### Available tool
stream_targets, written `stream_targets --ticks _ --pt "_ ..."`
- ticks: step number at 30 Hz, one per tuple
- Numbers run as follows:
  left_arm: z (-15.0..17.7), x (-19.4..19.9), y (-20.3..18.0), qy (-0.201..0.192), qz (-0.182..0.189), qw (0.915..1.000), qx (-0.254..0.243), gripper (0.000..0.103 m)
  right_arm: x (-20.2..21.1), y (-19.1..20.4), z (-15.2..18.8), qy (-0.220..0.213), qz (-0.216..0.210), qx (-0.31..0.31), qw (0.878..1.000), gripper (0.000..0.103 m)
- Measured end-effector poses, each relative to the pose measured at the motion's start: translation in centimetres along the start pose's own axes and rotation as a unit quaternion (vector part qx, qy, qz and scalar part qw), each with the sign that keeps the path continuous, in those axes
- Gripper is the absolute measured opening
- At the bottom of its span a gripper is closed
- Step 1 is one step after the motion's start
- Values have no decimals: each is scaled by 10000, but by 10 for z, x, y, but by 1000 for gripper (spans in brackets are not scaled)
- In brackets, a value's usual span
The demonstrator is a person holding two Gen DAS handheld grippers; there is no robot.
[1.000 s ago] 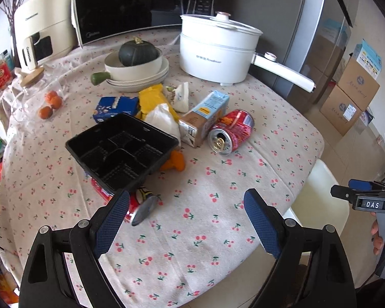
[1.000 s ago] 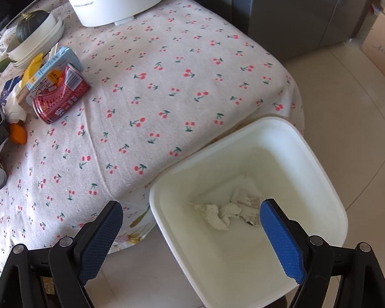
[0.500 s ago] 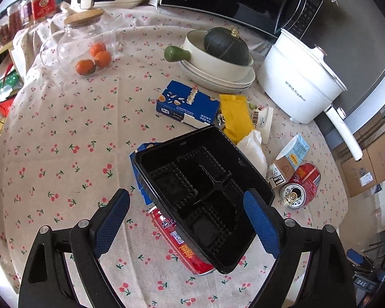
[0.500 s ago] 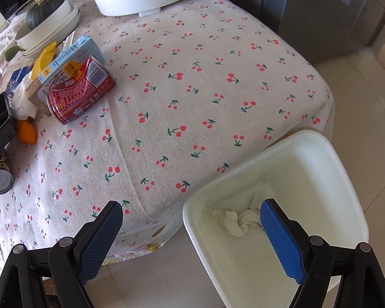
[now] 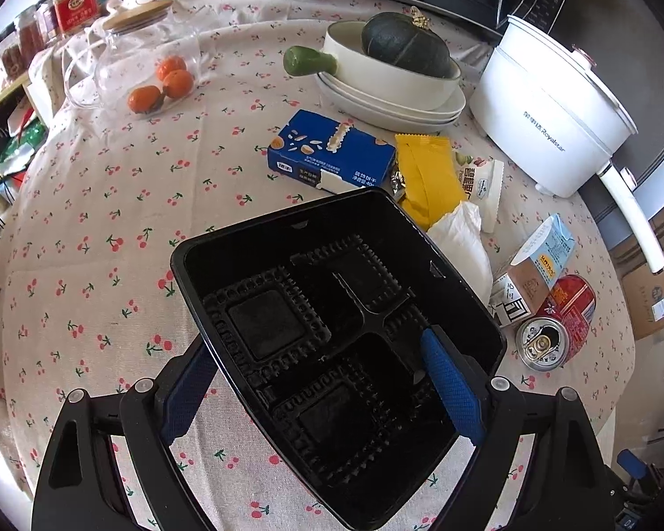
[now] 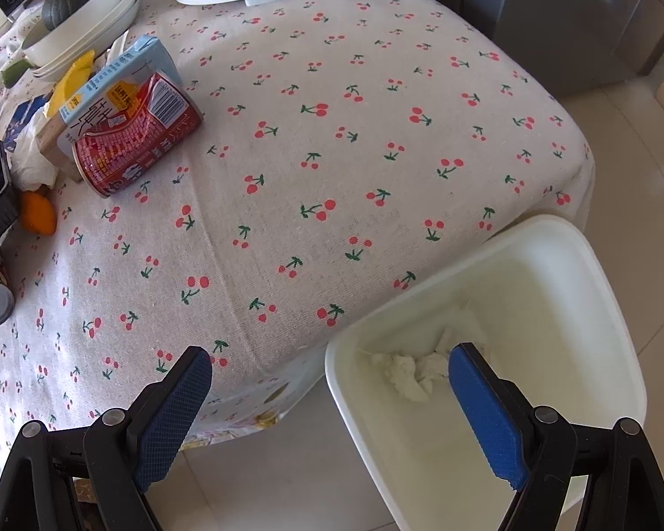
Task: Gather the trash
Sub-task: 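Move the left gripper to the black plastic tray and grasp its rim, then grasp the red chip can with the right gripper while the left holds the tray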
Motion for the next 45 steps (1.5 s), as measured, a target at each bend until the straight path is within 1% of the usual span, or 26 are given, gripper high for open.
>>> stream_targets --ticks 2,4,6,10,13,15,17,20,25,28,34,39,45 --pt "1 3 0 -82 48 9999 -32 81 0 0 0 7 20 -1 10000 90" --pt "2 8 1 -104 171 9997 -101 67 0 -1 0 4 34 -34 10000 90" --pt "3 13 1 -113 324 9993 -174 60 1 -1 -2 -20 10 -91 10000 90" --pt "7 26 4 -114 668 9975 -180 60 4 5 -7 -88 -71 -174 9998 90" --pt "11 43 8 -199 891 9957 -172 60 6 15 -11 -141 -134 -192 9996 90" --pt "13 55 13 -258 1000 9945 -185 60 7 24 -13 -175 -156 -198 9995 90" --pt "16 67 20 -321 1035 9939 -223 60 6 36 -14 -186 -191 -183 9995 90" --pt "20 80 35 -403 984 9939 -274 60 4 62 -14 -166 -298 -30 9994 90" --pt "30 91 76 -433 838 9952 -256 60 -2 115 -14 -137 -440 378 9982 90" --pt "40 88 101 -340 720 9965 -247 60 -5 147 -15 -138 -557 565 9968 90" --pt "58 78 141 -120 615 9978 -234 60 -10 199 -13 -147 -794 867 9930 90" --pt "68 74 158 -63 569 9979 -287 60 -16 235 -14 -222 -980 1060 9893 90" --pt "79 66 167 83 512 9981 -329 60 -35 264 -16 -269 -865 1383 9862 90"
Point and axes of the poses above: each gripper's, at about its wrist camera, not at the fingertips, and x roughly against the way its jaws point, y to its left, z to its underside, the point moved 6 cm from there along -x, roughly the way its jaws point, and after that the axes turned 7 degrees about y, right-handed, at the moved point
